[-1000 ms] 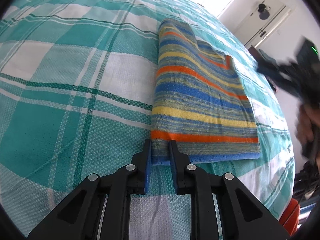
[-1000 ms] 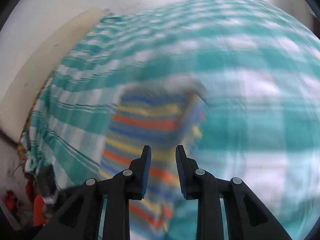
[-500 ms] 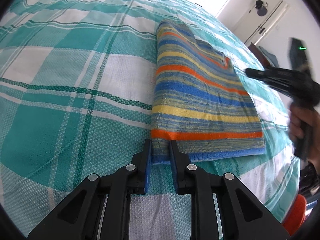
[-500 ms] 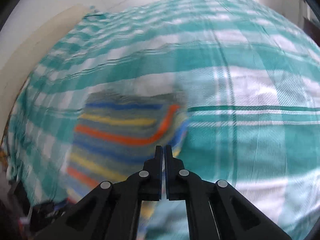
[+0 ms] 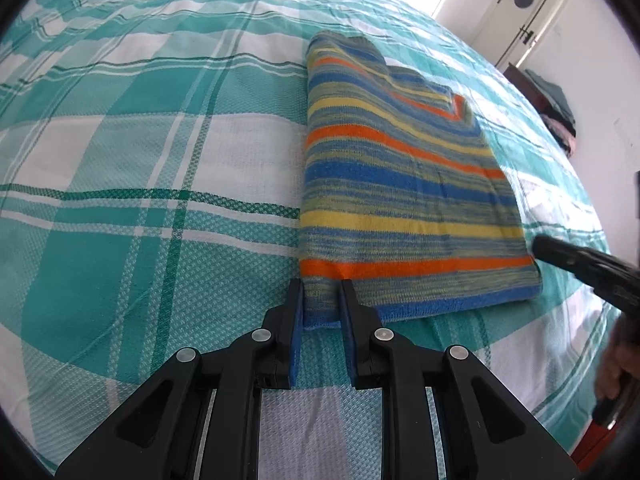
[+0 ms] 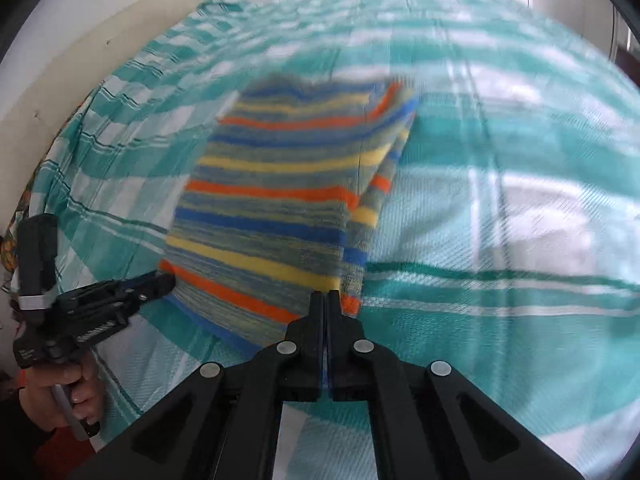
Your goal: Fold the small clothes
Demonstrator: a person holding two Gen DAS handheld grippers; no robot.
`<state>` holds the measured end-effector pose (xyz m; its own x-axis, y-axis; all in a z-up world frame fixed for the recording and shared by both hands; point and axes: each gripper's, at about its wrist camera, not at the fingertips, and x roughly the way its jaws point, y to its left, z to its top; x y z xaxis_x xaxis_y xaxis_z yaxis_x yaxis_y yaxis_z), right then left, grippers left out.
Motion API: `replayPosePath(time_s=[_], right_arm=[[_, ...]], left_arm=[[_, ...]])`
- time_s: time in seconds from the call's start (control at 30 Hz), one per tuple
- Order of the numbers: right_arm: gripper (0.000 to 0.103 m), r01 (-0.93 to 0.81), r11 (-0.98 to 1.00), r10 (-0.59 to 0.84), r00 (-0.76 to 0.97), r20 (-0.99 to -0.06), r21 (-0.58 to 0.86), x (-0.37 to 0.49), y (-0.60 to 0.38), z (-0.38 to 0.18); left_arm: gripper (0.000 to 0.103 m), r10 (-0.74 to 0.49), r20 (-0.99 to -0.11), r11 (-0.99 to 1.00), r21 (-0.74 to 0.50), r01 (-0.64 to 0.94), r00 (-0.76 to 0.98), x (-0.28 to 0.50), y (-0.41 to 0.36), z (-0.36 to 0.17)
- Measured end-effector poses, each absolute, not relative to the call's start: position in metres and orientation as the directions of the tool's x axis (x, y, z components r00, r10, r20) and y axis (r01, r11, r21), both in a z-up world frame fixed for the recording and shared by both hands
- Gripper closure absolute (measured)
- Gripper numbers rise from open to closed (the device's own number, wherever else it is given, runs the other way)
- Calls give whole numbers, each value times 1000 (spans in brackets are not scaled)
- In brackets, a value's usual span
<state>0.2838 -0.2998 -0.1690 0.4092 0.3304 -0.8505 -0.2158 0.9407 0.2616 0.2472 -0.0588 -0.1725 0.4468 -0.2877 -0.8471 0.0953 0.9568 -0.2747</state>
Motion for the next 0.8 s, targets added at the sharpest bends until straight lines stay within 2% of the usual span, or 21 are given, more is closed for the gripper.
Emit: replayPosePath(time_s=[0.1,0.23,0.3,0.37,0.43,0.47,0.5,0.53,0.57,0.6,0.77,0.8], right_arm=[[101,-253,932,347,416,-840,260,274,-286,-162],[100,-229,939,328,371,-869,256,263,-289,-200],[101,-181,928,373,401,-837,326,259,-302,-205],[100,-145,920,390,396,-831,363,255,-309,-204],[97,-122,911,409,386,-827,394,246,-314,-201],[88,-115,908,416,381,-826,404,241,-317,-200],[69,-107,908,413,382,-827,404,233,-321,-198],[61,-107,902,425,398,-813,418,225,-324,-196],[48,-105,894,437,420,-796,435,216,-329,-191],[44,-94,892,436,444,-783,443,210,-336,-185],[44,-106,837,514,488,-706,536,241,-362,-163],[39,-107,815,542,486,-686,569,260,-367,-162]], left_arm=[[84,-275,-849,961,-260,95,451,246,-61,-173],[81,-263,-856,965,-239,110,446,243,-62,-170],[65,-247,-860,969,-226,101,447,239,-60,-165],[20,-228,-856,973,-222,67,464,230,-51,-156],[11,-219,-833,971,-236,31,508,213,-36,-147],[11,-227,-822,967,-256,18,522,205,-28,-145],[11,-240,-818,960,-279,3,523,199,-21,-144],[11,-253,-814,951,-308,-18,523,193,-12,-144],[11,-265,-807,942,-334,-36,528,191,-5,-143],[11,-277,-797,934,-355,-45,536,191,-1,-142],[11,-355,-765,908,-420,2,538,228,-4,-136],[11,-376,-766,905,-425,29,522,239,-10,-139]])
